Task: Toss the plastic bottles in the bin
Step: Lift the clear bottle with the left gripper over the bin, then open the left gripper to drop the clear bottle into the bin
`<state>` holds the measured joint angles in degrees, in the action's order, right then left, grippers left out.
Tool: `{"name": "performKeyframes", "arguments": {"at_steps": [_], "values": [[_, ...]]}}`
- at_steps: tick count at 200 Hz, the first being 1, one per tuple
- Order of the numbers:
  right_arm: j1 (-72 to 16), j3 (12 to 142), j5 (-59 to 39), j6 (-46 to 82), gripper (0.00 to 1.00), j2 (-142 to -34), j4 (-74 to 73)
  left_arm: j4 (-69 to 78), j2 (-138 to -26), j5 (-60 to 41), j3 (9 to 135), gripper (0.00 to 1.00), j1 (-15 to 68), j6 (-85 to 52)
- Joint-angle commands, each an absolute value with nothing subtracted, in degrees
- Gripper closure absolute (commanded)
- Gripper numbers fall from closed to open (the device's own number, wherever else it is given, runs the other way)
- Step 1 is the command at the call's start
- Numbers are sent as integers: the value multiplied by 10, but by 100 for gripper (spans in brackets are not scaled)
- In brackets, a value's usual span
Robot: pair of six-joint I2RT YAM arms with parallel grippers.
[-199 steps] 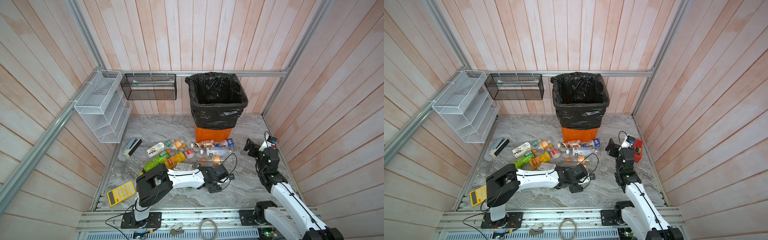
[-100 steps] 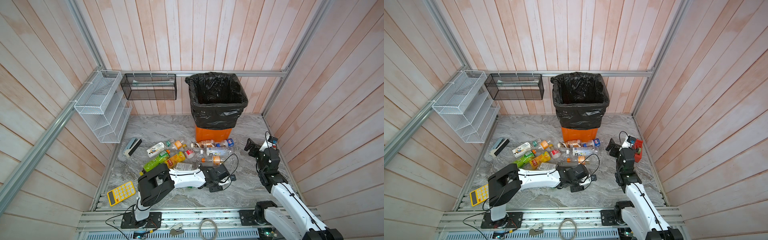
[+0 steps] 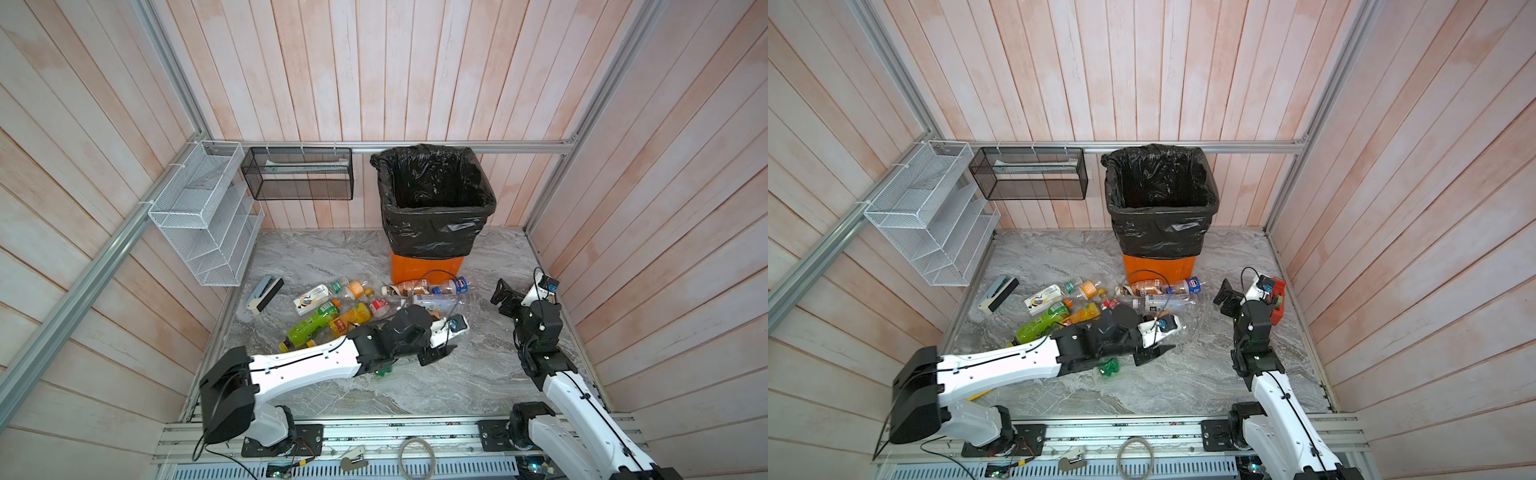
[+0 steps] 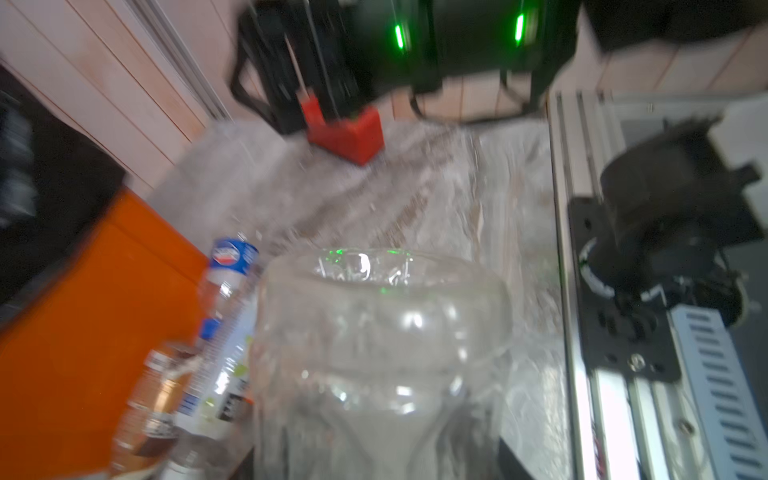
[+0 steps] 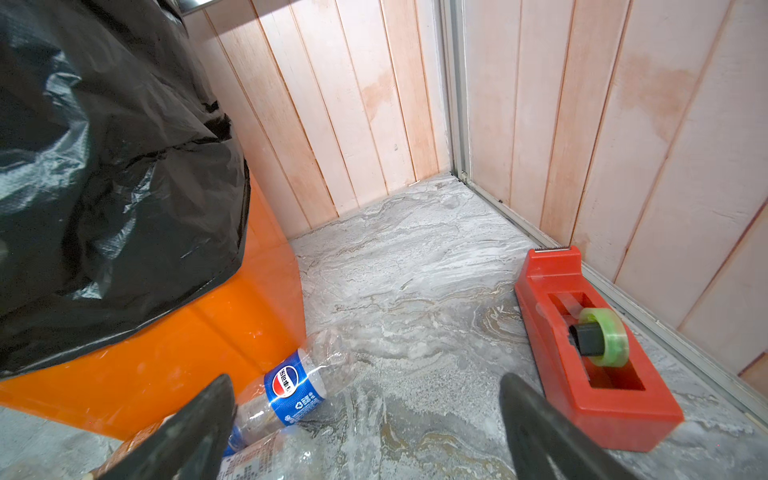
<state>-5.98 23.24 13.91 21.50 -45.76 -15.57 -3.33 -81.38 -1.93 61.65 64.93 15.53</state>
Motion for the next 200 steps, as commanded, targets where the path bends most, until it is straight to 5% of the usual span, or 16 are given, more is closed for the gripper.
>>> {"name": "performKeyframes", "arguments": {"at_steps": [1, 56, 107, 156, 175, 200], "values": [[-56, 224, 146, 225, 1, -448, -158, 85, -750, 38, 600, 55, 643, 210], [-56, 231, 139, 230, 1, -441, -159, 301, -699, 14, 657, 57, 587, 301], [-56, 244, 62, 252, 2, -442, -176, 233, -946, -130, 983, 55, 399, 88], [-57, 267, 35, 235, 3, -452, -133, -11, -1254, -165, 1478, 16, 337, -70], [-57, 266, 37, 228, 3, -436, -127, 24, -1249, -159, 1461, 0, 337, -87], [-56, 266, 36, 223, 3, -427, -116, 123, -1170, -152, 1320, 0, 339, -94]]}}
